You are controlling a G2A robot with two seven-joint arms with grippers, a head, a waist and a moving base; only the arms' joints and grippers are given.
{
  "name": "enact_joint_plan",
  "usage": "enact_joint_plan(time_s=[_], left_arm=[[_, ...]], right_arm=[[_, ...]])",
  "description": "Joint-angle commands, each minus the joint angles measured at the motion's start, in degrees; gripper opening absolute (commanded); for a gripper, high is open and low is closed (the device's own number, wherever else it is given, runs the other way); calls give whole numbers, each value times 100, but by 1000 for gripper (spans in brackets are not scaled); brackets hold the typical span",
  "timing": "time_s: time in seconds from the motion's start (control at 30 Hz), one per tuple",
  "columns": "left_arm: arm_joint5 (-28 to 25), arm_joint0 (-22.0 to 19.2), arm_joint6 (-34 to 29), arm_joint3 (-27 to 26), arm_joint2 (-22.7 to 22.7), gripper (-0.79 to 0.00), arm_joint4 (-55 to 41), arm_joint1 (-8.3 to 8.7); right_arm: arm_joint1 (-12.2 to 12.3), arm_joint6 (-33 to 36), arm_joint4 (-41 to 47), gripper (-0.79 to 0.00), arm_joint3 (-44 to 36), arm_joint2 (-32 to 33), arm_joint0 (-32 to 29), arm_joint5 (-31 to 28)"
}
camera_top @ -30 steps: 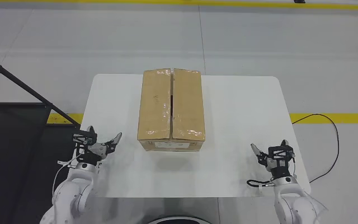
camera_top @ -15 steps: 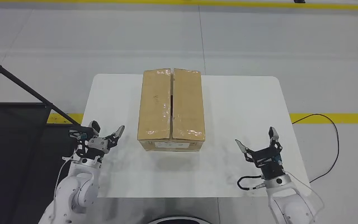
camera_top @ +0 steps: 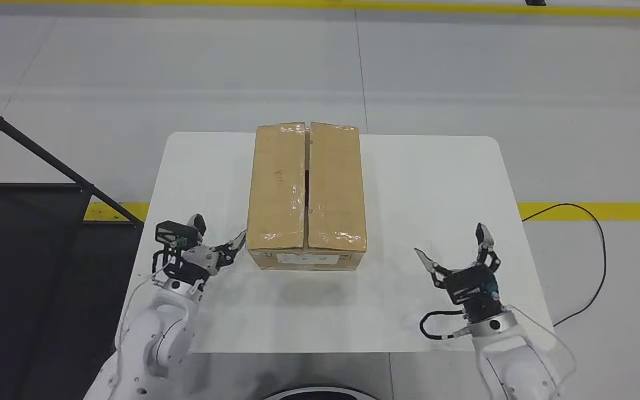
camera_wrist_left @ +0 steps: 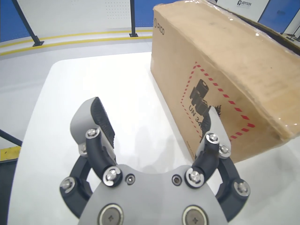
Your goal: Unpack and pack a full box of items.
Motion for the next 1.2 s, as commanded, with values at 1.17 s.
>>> enact_joint_plan(time_s=[1.17], left_arm=[[-581,-119,-114,-105,813,0,9,-115]], right_arm=[[59,-468,-2482,0,-411,-766,276,-728]])
